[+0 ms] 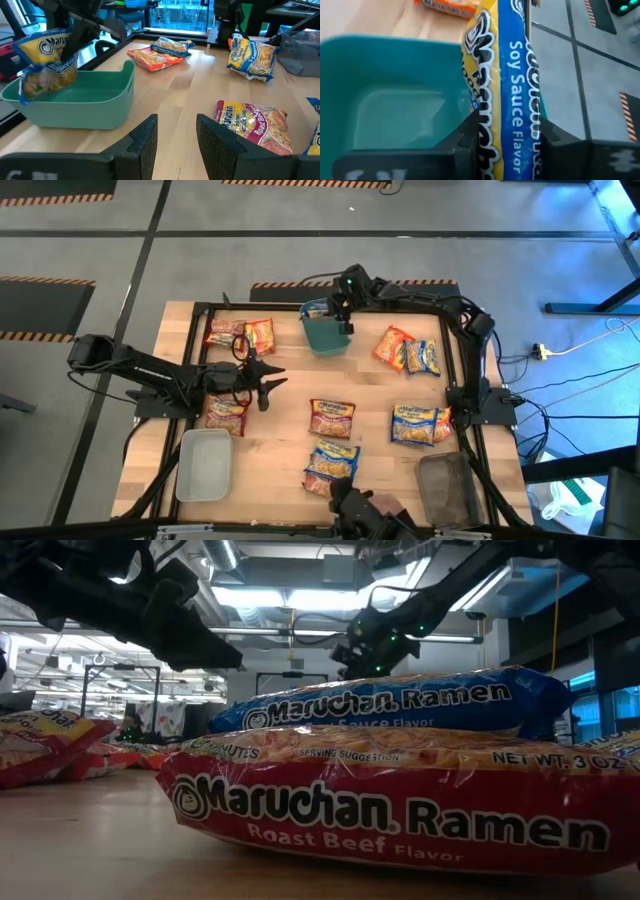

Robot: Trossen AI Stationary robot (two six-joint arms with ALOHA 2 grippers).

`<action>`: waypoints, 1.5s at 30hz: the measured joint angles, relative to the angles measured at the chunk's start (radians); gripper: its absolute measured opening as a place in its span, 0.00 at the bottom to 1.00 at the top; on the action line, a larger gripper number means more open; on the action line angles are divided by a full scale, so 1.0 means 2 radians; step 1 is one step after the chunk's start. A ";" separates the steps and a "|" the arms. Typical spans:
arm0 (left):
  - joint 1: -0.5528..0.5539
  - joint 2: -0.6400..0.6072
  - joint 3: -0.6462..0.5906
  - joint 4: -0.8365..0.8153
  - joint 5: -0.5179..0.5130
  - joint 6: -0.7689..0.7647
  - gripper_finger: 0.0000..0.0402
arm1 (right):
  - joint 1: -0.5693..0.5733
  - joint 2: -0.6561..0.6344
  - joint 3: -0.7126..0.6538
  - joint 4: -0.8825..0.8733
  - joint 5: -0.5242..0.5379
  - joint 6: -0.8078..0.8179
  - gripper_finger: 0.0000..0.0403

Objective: Sort Maruchan noodles
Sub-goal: Put the blue noodle pack into the green bin

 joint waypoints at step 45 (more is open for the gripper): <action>0.000 0.000 0.000 0.013 -0.013 0.000 0.32 | -0.030 0.017 0.021 -0.093 -0.002 0.135 0.23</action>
